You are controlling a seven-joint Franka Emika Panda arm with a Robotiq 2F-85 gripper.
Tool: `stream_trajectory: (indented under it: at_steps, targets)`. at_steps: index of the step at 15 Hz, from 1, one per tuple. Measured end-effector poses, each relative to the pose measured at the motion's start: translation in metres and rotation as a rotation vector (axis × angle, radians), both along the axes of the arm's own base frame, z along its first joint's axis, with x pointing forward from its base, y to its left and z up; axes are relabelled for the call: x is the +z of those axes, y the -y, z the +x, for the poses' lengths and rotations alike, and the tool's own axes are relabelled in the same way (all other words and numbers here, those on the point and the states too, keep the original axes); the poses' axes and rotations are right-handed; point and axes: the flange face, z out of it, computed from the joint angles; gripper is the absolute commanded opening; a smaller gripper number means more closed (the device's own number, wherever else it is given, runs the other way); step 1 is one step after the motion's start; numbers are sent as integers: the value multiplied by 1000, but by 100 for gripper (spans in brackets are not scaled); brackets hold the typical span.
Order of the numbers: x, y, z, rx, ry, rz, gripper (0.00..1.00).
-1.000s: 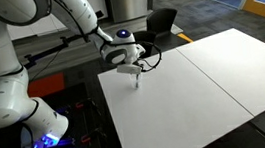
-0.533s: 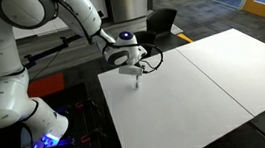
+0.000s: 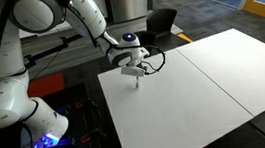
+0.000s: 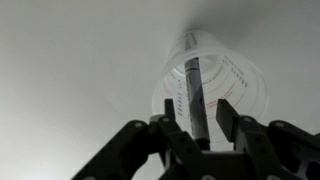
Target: Take the marker out of the cup and put it on the table
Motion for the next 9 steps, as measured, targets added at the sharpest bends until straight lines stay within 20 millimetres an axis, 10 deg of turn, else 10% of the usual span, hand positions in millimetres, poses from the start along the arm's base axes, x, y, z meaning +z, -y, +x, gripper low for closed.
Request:
stream_trajectory:
  at_steps: [2, 3, 9]
  targets:
    - [-4, -1, 3, 1, -2, 2, 49]
    - [-6, -1, 4, 2, -4, 3, 25]
    - [-14, -4, 7, 14, -9, 1, 1]
